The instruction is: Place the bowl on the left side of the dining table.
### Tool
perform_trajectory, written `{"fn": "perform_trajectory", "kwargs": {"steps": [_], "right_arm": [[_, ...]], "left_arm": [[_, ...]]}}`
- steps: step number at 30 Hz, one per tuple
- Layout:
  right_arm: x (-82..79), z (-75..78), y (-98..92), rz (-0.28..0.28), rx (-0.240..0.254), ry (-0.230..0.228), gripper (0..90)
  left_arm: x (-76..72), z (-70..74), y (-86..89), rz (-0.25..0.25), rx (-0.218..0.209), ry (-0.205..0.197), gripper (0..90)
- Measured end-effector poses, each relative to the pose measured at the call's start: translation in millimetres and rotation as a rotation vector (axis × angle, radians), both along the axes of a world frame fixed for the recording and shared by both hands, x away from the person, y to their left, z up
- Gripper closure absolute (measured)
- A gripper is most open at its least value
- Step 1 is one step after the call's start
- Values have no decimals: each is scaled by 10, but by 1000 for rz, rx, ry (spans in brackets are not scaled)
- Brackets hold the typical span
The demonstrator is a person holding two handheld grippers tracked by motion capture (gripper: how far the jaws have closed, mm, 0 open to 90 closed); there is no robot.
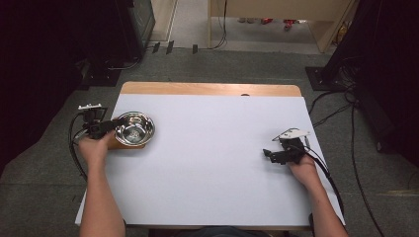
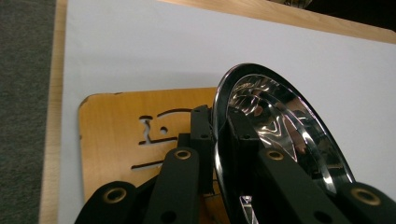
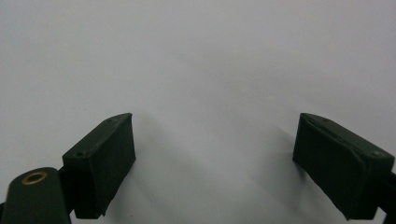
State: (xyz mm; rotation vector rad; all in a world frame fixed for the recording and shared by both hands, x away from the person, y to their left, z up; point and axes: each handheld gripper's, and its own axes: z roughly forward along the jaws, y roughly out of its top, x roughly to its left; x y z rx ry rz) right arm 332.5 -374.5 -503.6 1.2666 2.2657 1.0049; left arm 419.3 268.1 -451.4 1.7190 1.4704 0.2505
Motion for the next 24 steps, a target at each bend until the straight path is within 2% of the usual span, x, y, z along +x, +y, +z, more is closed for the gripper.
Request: {"fn": "perform_trajectory", "kwargs": {"steps": [2,5,14,17,22,24], "right_arm": [[0,0,0,0,0,0,124],[0,0,0,0,0,0,124],[0,0,0,0,0,0,124],[0,0,0,0,0,0,124],[0,0,0,0,0,0,124],[0,0,0,0,0,0,124]], "left_arm": [[-4,-6,11,2,-1,2,840],[-11,-17,16,9,33,11,834],[-12,-55,76,33,33,33,825],[-25,-58,94,59,51,33,820],[-29,-70,118,62,60,38,814],[-27,-83,117,70,77,46,806]]}}
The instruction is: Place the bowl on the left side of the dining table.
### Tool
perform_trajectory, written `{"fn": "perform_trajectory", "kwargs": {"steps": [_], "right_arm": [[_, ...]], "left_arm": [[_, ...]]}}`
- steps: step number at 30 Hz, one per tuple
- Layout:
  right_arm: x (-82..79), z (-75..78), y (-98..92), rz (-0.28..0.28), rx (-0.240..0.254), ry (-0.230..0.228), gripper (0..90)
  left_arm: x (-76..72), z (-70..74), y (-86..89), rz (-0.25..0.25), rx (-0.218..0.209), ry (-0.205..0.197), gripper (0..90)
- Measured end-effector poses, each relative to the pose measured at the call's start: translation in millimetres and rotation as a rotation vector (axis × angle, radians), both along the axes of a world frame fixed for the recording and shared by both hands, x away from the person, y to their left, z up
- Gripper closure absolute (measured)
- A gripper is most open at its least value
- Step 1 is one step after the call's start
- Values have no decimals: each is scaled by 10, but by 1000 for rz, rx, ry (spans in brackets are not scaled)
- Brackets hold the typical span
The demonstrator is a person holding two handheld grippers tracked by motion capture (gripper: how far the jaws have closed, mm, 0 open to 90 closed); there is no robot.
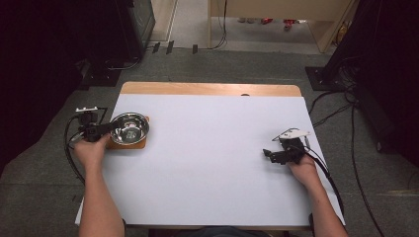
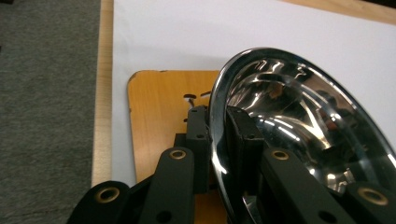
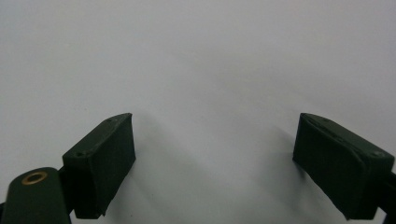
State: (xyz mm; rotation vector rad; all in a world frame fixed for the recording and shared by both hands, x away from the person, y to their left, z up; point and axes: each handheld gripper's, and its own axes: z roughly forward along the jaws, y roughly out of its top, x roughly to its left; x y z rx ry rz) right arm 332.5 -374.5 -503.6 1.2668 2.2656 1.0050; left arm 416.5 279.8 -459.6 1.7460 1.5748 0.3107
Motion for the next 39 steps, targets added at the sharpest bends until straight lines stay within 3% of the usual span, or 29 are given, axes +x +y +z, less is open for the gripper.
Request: {"fn": "perform_trajectory", "kwargs": {"steps": [11,15,20,25,39], "right_arm": [[0,0,0,0,0,0,124],[0,0,-1,0,0,0,124],[0,0,0,0,0,0,124],[0,0,0,0,0,0,124],[0,1,-2,2,-3,1,124]], "left_arm": [[14,-20,-31,-15,14,10,732],[8,0,-45,-19,11,-12,590],[-4,33,-35,-15,0,-35,488],[-28,72,-35,-12,17,-47,460],[-171,329,-77,-7,21,-150,437]]}}
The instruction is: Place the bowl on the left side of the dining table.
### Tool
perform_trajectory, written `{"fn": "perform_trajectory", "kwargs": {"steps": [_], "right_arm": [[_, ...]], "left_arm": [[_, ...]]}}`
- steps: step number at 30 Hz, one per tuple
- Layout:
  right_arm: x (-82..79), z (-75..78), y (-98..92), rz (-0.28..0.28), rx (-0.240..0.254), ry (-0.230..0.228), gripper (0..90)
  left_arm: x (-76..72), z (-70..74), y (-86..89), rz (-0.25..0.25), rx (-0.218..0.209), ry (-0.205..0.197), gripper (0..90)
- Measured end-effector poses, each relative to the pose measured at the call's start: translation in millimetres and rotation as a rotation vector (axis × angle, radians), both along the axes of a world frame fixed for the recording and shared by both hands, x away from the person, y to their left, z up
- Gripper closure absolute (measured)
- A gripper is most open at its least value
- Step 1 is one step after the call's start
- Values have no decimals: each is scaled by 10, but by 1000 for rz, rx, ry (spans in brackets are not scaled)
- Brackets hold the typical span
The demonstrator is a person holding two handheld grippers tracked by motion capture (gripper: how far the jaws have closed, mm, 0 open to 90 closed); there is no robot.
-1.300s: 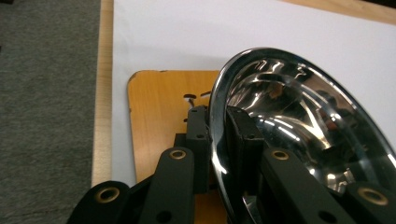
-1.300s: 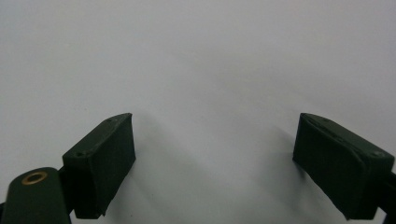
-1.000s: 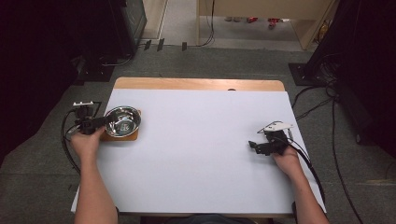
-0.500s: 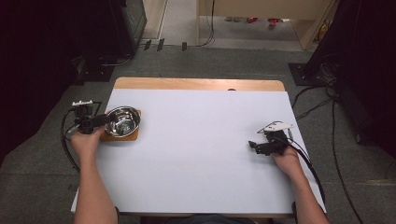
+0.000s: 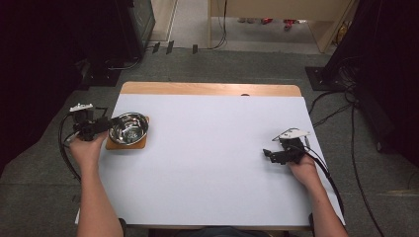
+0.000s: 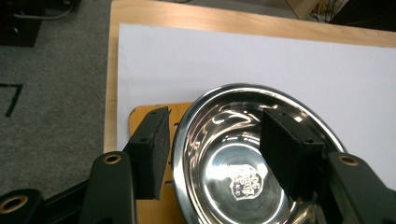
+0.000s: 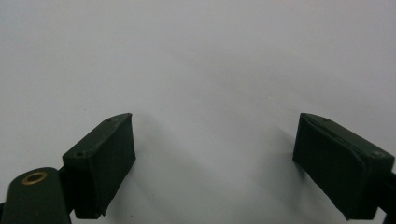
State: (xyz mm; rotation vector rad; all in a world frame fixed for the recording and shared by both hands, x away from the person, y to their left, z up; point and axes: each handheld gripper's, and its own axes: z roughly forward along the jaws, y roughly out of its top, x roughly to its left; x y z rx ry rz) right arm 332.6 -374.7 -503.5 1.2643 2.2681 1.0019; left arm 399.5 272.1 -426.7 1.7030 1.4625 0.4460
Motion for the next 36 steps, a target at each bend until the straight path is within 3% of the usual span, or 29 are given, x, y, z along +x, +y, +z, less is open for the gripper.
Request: {"fn": "perform_trajectory", "kwargs": {"steps": [10,14,24,29,36], "right_arm": [[0,0,0,0,0,0,124],[0,0,0,0,0,0,124],[0,0,0,0,0,0,124],[0,0,0,0,0,0,124],[0,0,0,-1,0,1,124]], "left_arm": [[-24,134,-134,-29,5,-34,429],[-27,169,-204,-54,-53,-38,422],[-22,238,-426,-115,-13,-42,411],[-19,242,-555,-148,-29,-41,392],[-18,256,-734,-191,-13,-39,390]]}}
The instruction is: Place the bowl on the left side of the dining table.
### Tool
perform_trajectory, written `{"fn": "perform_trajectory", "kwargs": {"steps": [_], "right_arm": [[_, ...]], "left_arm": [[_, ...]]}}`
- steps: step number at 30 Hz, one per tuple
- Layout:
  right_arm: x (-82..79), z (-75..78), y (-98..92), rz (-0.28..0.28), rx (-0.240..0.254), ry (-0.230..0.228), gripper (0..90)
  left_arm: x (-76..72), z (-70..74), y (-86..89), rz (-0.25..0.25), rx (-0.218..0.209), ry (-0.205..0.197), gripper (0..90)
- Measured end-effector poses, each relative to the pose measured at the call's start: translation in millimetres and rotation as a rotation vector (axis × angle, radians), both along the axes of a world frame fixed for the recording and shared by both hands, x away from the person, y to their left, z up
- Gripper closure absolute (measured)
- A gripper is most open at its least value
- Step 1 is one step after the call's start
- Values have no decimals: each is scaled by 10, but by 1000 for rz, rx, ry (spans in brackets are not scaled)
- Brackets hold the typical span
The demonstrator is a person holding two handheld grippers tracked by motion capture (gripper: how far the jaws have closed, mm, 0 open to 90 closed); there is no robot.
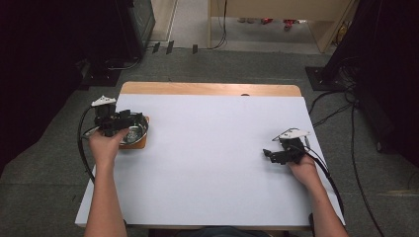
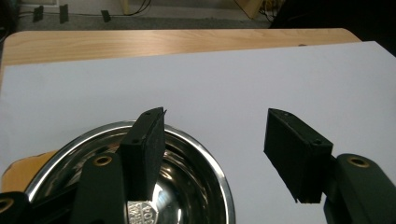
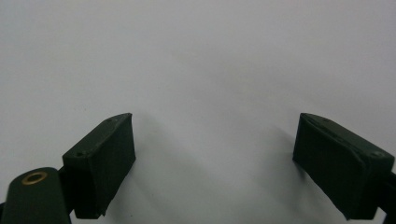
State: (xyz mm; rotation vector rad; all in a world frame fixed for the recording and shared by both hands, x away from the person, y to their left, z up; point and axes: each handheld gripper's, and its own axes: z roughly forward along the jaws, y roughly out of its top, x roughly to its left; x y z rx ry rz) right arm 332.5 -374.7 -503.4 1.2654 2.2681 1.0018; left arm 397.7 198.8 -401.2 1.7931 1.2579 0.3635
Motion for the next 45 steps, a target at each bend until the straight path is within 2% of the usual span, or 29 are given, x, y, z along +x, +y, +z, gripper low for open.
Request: {"fn": "perform_trajectory", "kwargs": {"steps": [10,17,19,24,31,37,40,45], "right_arm": [[0,0,0,0,0,0,124],[0,0,0,0,0,0,124],[0,0,0,0,0,0,124],[1,0,0,0,0,0,124],[1,0,-1,0,0,0,124],[1,0,-1,0,0,0,124],[1,0,-1,0,0,0,124],[1,0,-1,0,0,0,124]], "left_arm": [[-41,22,-233,-56,31,-7,383],[-46,36,-402,-105,22,-4,375],[-52,33,-484,-124,34,-5,373],[-55,21,-560,-145,42,-1,369],[-73,7,-653,-169,23,-6,361],[-67,-27,-754,-187,41,7,339],[-58,-46,-800,-198,9,21,329],[-66,-64,-862,-204,-2,7,327]]}}
